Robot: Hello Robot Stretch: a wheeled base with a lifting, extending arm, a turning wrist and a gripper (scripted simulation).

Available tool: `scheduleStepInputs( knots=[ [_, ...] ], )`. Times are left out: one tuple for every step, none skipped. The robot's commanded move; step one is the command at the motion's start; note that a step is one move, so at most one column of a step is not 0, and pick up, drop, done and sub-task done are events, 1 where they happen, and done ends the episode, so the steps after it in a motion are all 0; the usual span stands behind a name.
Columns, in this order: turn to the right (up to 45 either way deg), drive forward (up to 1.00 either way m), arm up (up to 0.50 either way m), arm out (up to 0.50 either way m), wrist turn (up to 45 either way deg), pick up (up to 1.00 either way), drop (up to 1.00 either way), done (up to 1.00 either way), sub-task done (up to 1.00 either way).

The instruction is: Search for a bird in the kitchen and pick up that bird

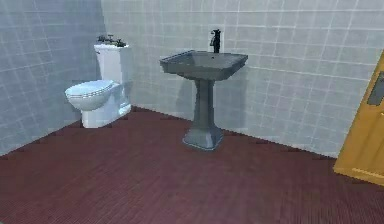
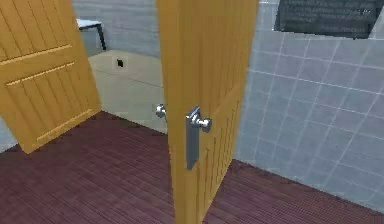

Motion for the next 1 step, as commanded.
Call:
scheduleStepInputs(
  knots=[
    [27.0,0.0,0.0,0.0,0.0,0.0,0.0,0.0,0.0]
  ],
)
